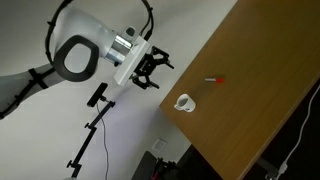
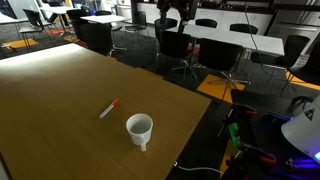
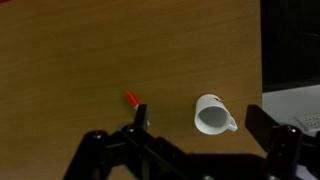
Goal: Put the red pen in the white mug
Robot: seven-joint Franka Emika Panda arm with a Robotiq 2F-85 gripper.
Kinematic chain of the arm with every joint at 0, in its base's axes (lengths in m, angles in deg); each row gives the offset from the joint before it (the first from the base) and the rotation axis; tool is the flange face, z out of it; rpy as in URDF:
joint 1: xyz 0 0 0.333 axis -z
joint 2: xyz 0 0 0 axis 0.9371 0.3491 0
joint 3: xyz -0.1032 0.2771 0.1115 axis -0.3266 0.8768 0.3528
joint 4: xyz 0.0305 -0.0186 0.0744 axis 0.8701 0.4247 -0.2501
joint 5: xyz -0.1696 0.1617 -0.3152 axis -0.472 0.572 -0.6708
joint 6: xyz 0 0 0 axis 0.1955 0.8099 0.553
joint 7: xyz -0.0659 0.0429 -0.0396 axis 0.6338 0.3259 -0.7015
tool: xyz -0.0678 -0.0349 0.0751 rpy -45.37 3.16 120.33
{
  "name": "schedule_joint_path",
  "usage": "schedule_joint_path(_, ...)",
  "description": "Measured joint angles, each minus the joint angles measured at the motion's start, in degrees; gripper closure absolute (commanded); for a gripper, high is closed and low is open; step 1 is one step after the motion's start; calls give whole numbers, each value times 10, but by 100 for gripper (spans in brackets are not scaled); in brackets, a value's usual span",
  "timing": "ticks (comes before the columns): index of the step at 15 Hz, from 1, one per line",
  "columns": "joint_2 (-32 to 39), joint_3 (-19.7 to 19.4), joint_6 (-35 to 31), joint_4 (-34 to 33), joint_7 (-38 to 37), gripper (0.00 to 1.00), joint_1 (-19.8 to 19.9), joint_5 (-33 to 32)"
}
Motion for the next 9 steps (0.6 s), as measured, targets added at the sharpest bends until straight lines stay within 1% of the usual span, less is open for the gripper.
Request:
schedule_joint_path(6,-2,3,-1,0,2,0,5,2)
schedule_joint_path(7,3,6,-7,-2,14,0,5,6)
schedule_joint_path(9,25,14,-18,-16,72,0,4,29)
